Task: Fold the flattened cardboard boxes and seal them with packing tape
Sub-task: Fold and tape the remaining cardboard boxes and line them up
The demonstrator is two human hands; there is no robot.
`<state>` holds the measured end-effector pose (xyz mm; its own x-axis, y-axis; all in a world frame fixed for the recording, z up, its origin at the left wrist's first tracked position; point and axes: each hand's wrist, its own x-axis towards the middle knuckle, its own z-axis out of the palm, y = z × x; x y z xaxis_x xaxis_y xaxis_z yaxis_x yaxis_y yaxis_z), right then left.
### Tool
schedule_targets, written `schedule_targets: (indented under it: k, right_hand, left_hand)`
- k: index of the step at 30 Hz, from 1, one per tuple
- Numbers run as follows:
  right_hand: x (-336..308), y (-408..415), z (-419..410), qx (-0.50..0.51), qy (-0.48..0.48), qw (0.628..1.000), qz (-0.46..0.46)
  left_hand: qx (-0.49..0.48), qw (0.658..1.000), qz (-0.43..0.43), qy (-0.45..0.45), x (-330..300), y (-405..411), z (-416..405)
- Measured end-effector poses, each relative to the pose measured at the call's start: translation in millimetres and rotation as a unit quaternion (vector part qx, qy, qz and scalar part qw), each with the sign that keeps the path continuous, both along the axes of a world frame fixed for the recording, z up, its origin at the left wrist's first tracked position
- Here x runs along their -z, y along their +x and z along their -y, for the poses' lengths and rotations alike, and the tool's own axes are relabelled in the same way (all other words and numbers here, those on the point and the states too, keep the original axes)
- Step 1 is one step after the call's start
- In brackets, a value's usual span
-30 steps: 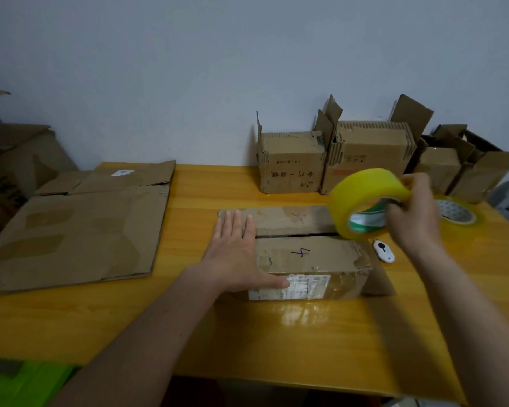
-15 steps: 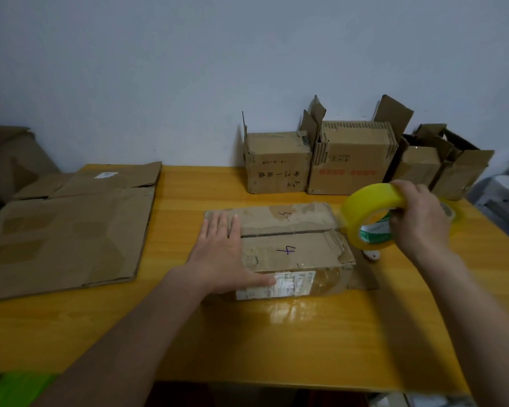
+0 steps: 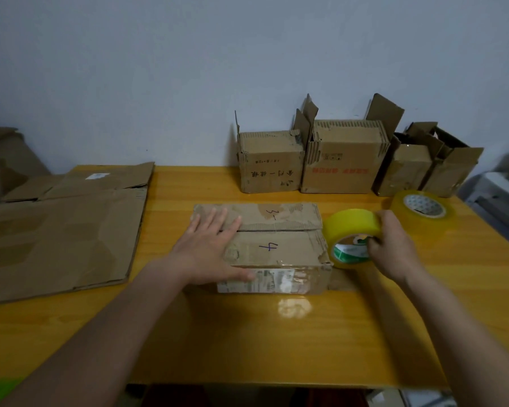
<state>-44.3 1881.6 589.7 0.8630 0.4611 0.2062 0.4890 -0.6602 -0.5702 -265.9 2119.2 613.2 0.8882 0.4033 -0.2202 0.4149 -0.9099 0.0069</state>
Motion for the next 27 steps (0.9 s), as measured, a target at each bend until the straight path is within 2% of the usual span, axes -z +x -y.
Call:
schedule_targets:
  k: [5,7,11,15,20,27]
  right_hand:
    - [-13,-22,0,-0.16,-0.027,0.98,-0.116]
    - [-20,-38,-1,-0.214,-0.017,0.955,-0.206]
    - [-45,-59,9,-0.27,0.047,0.893,-0.356]
    - [-46,-74,6,-0.321,0.048,0.87,-0.372]
    - [-24,-115,-33,-0.349,0.099,0.838,-0.408]
    - [-13,-154,-75,-0.322,0.174,0.84,-0.402]
  left_hand:
    - [0.013,0.999,-0.001,-0.041,-1,13,40]
    - [0.032,0.998,-0.005,-0.053,2,24,63]
    - [0.078,0.997,0.028,-0.006,8,27,70]
    - [0.095,0.993,0.054,-0.035,8,10,43]
    - [0.055,0.993,0.099,-0.023,14,-16,4]
    - [0.004,0.993,0.117,-0.029,15,-35,-35]
